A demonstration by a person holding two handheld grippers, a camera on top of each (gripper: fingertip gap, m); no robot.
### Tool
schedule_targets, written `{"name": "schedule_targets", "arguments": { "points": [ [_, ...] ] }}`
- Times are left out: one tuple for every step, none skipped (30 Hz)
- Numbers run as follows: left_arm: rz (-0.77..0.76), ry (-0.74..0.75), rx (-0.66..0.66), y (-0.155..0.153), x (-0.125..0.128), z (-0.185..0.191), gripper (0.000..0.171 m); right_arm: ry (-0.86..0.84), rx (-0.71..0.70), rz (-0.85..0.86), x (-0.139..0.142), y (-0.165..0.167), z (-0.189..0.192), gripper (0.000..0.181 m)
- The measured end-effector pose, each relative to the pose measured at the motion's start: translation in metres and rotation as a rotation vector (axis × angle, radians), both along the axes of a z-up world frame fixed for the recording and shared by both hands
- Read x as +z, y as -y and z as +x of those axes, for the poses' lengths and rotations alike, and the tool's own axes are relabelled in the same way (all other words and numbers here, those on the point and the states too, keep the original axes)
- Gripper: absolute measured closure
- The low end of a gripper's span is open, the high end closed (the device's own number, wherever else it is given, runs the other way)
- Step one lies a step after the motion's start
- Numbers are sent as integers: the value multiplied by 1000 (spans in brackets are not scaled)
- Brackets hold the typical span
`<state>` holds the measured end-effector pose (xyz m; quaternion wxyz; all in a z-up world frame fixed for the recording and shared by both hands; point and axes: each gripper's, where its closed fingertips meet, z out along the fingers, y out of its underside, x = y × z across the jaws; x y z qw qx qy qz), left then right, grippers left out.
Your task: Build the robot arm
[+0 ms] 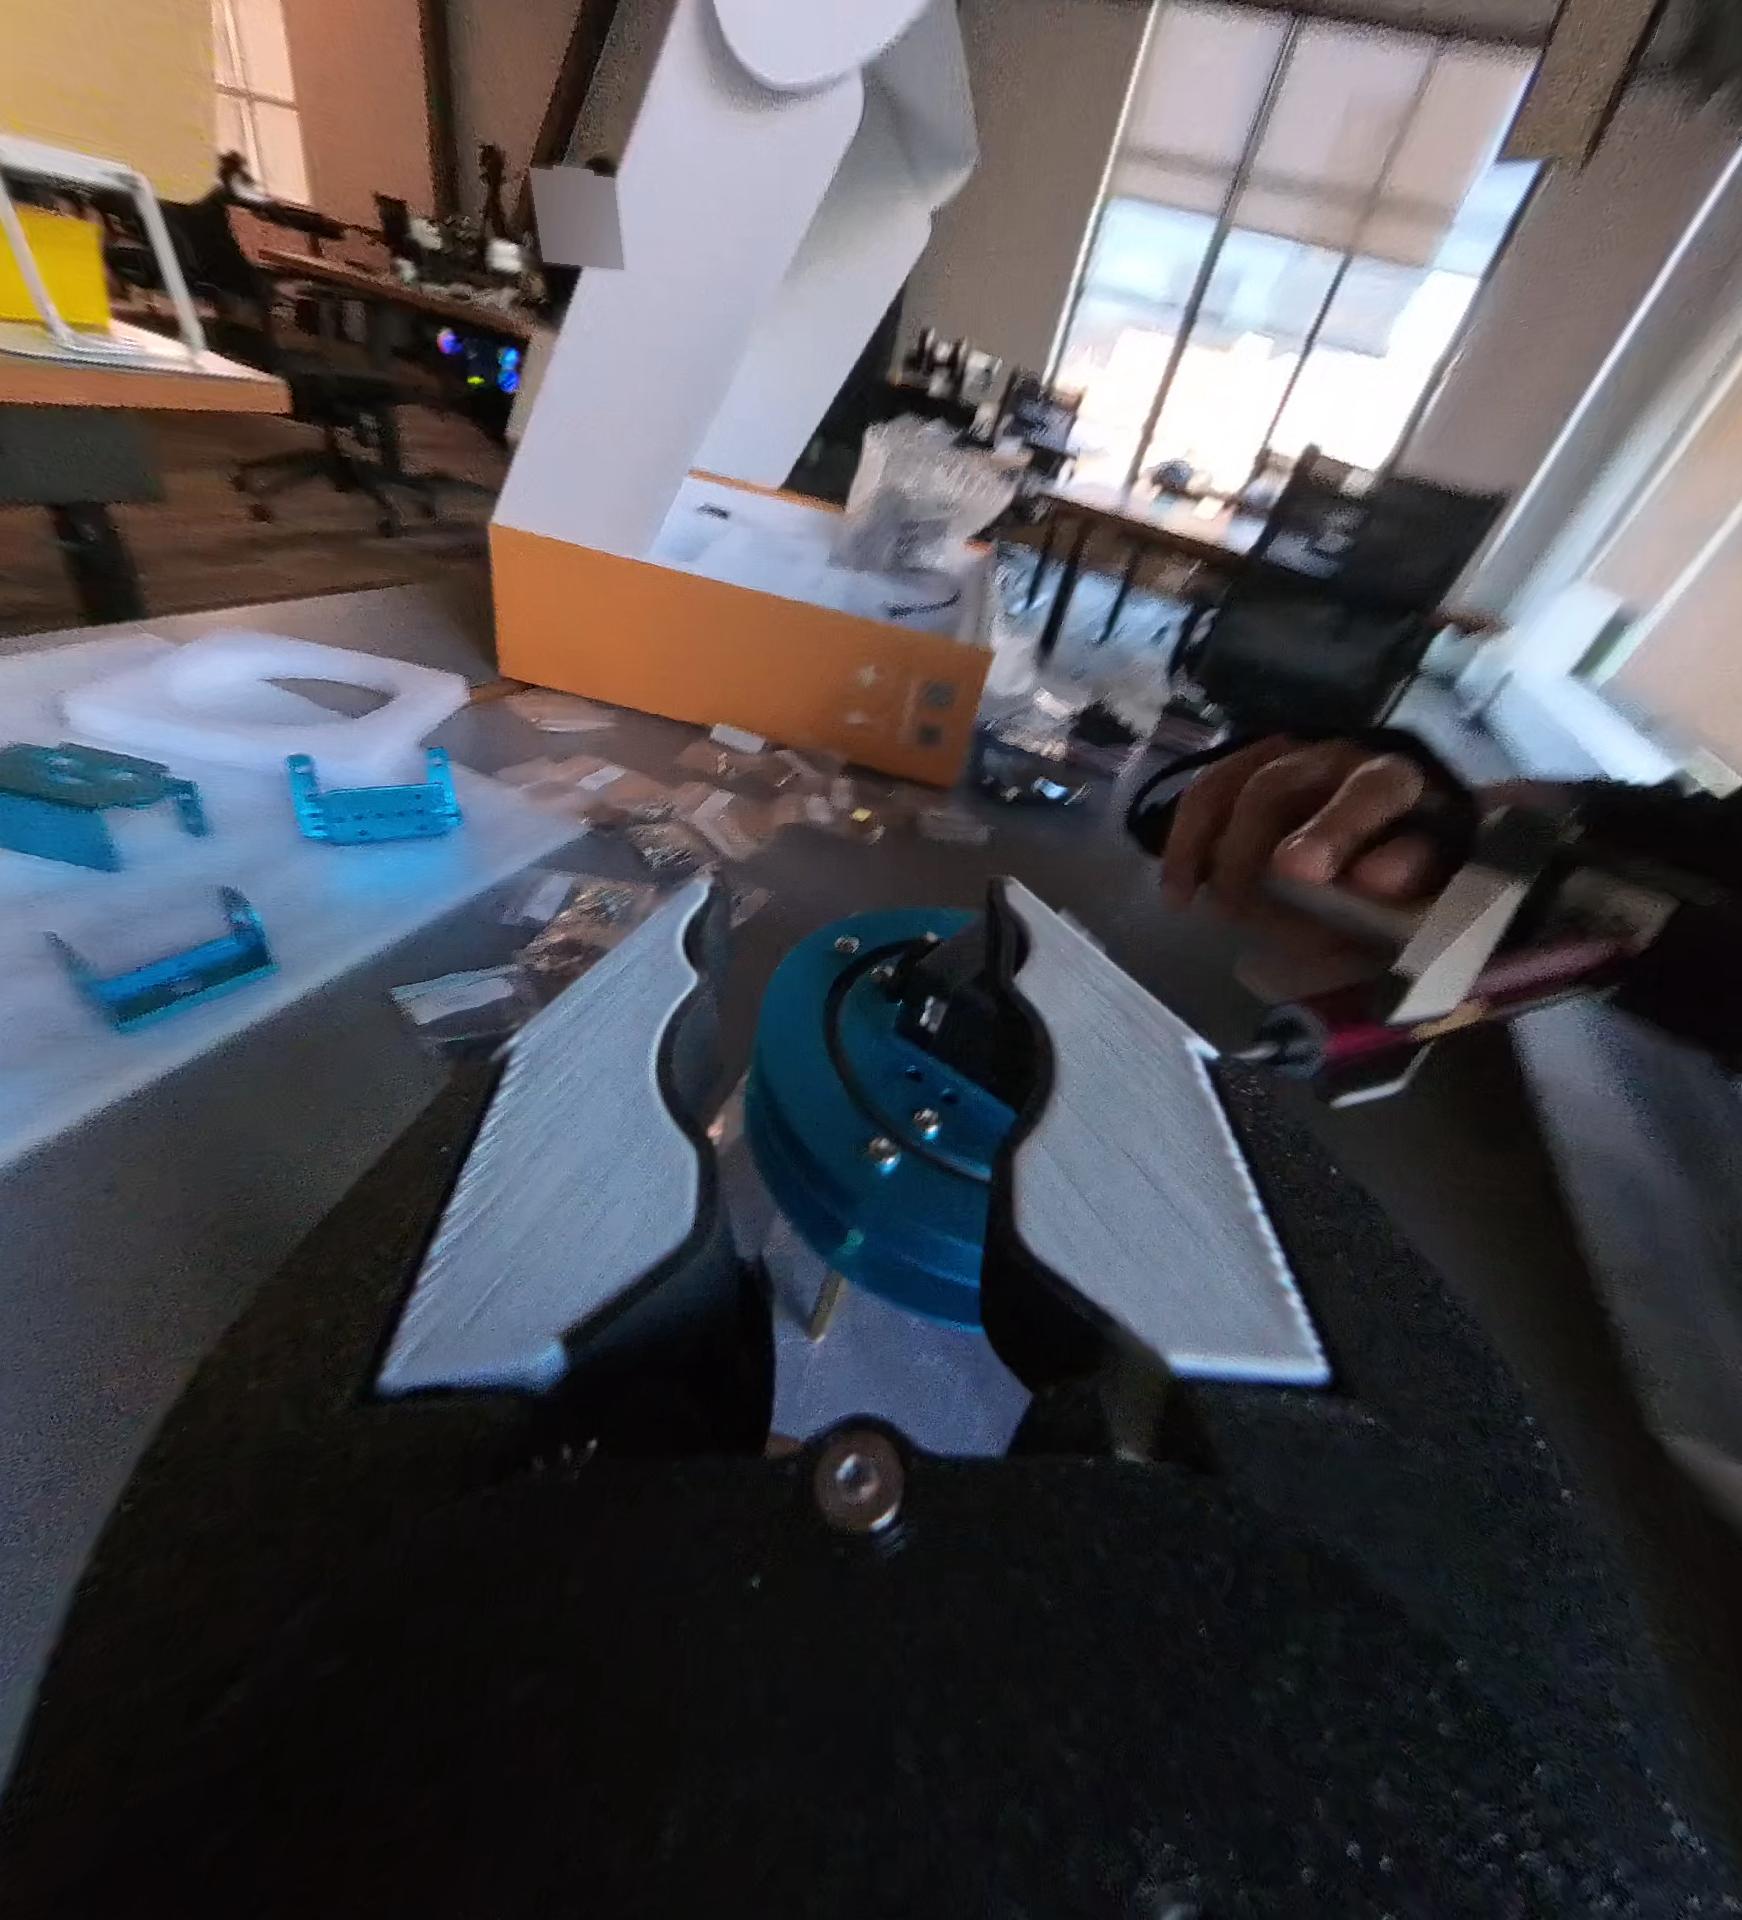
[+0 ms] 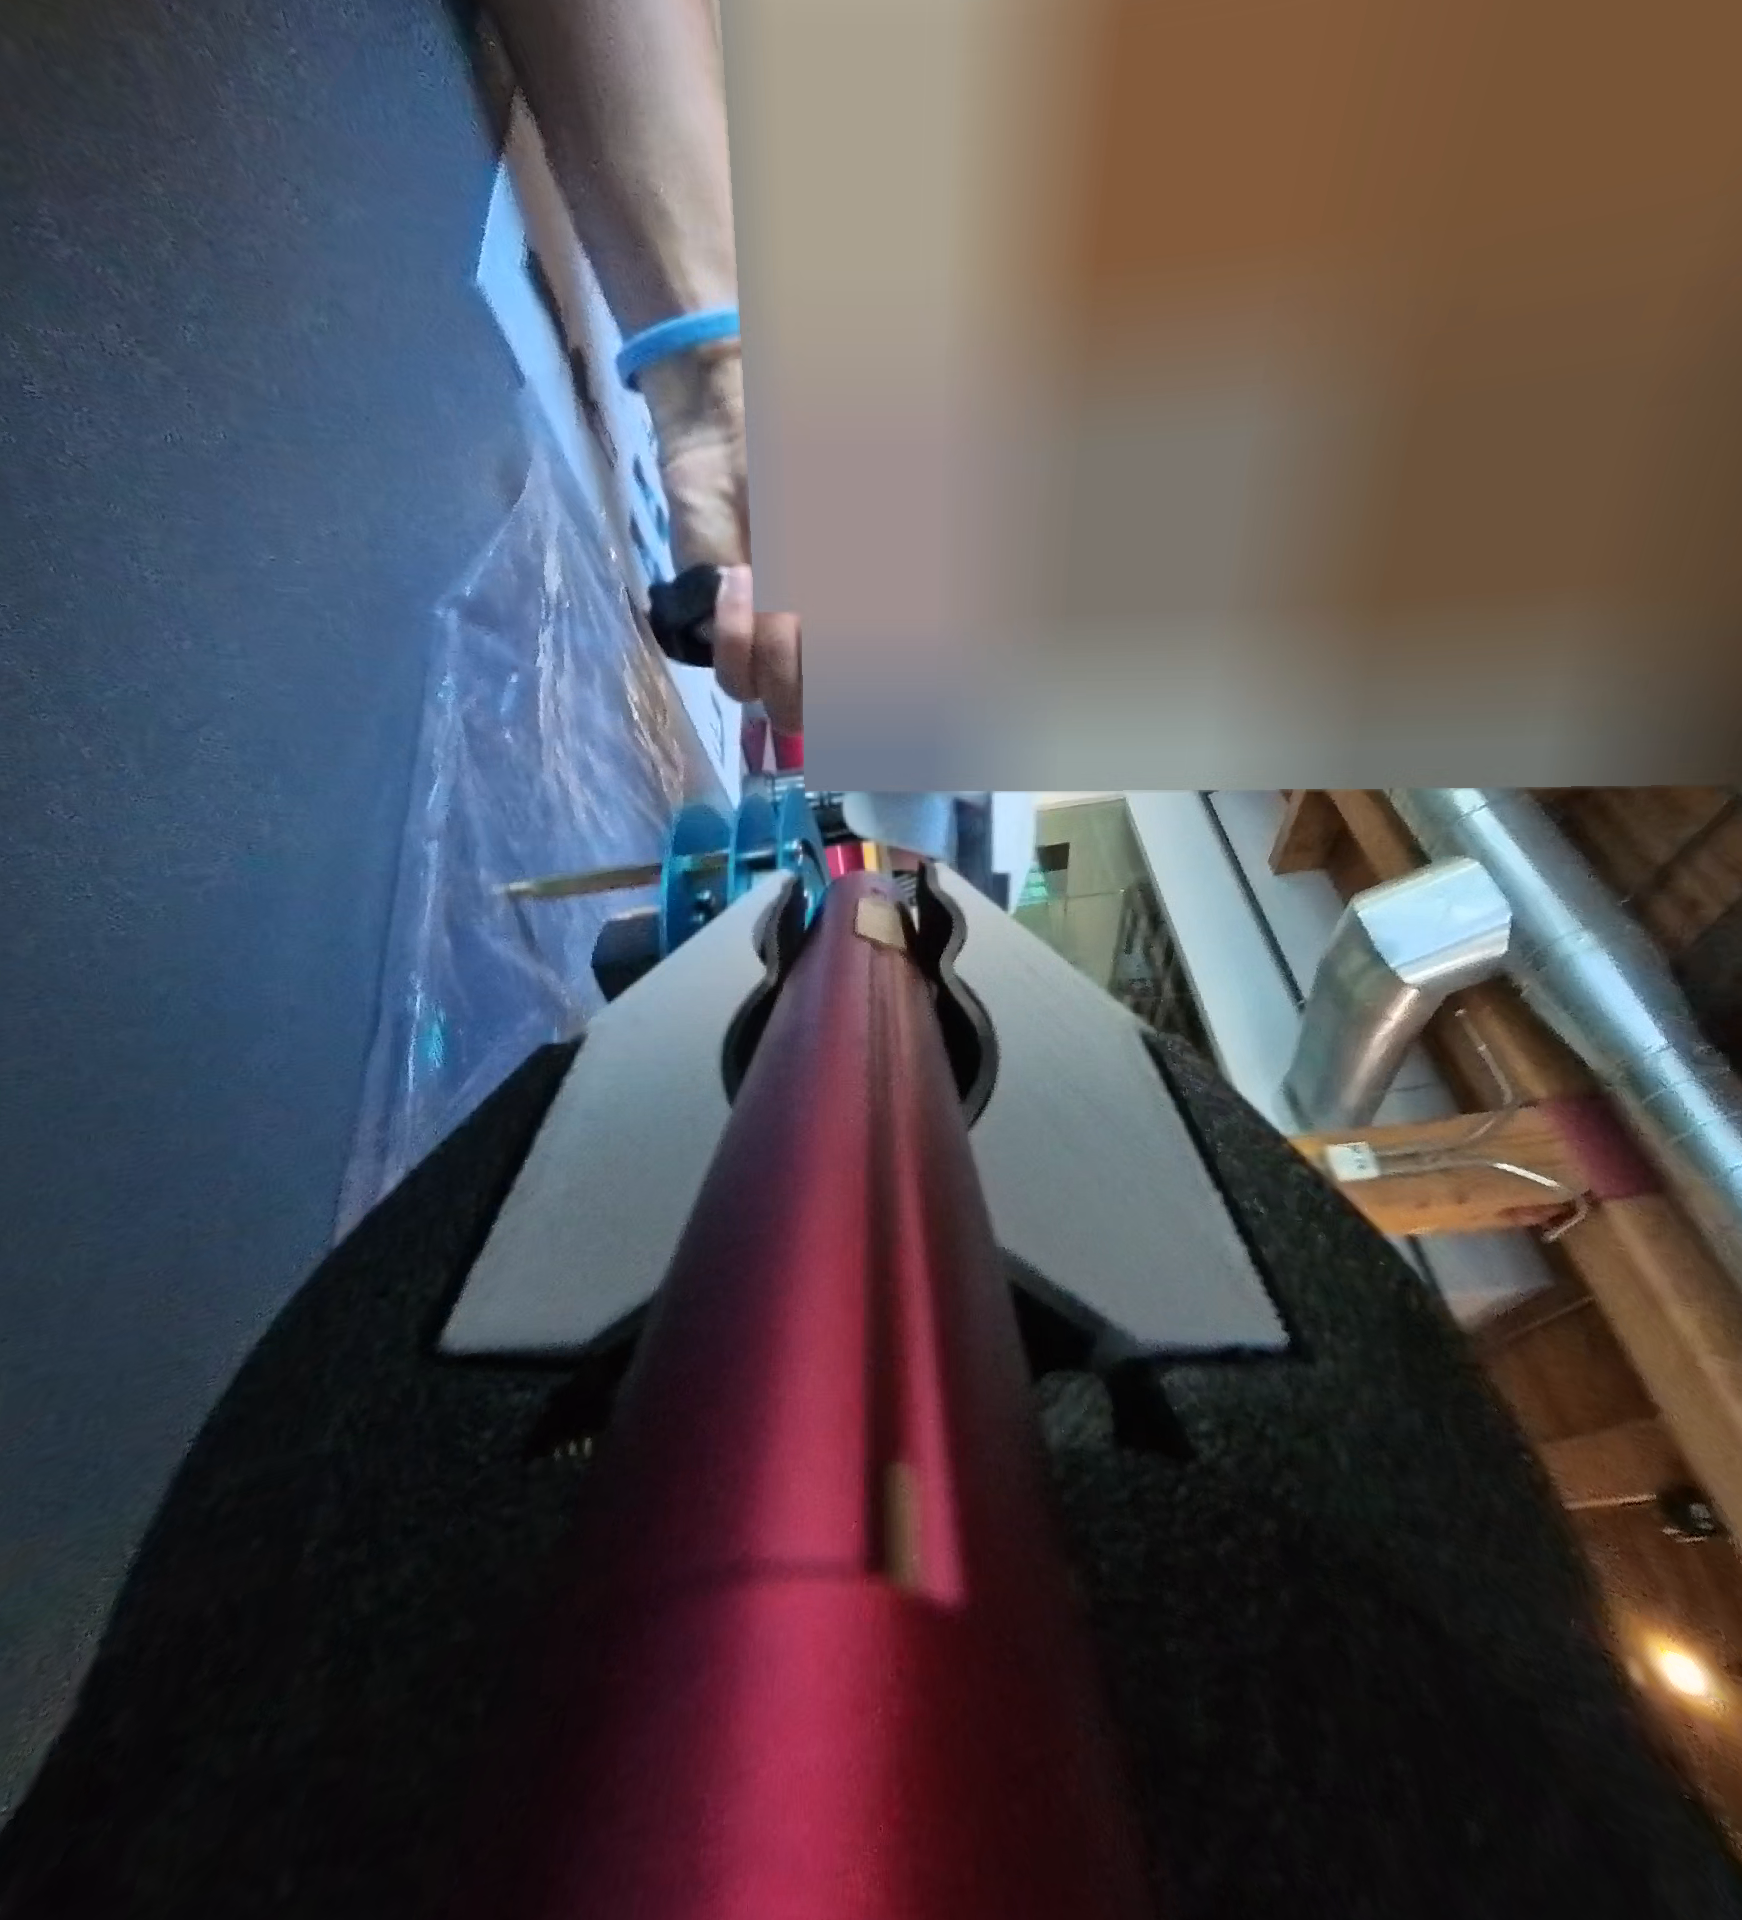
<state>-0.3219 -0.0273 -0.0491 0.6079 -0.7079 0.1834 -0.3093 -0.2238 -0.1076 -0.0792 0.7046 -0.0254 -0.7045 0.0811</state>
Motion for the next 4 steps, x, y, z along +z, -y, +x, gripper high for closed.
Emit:
{"name": "schedule_targets", "arguments": {
  "points": [
    [-3, 56, -30, 2, 5, 1, 120, 0, -3, 39, -1, -1, 0, 160],
    [-19, 95, -83, 6, 7, 6, 116, 4, 10, 67, -4, 0, 1, 160],
    [-49, 130, -133, 10, 6, 11, 118, 11, 15, 75, -6, -1, 0, 160],
    [-73, 166, -188, 15, 6, 17, 115, 3, 23, 86, -8, -2, 0, 160]
  ]
}}
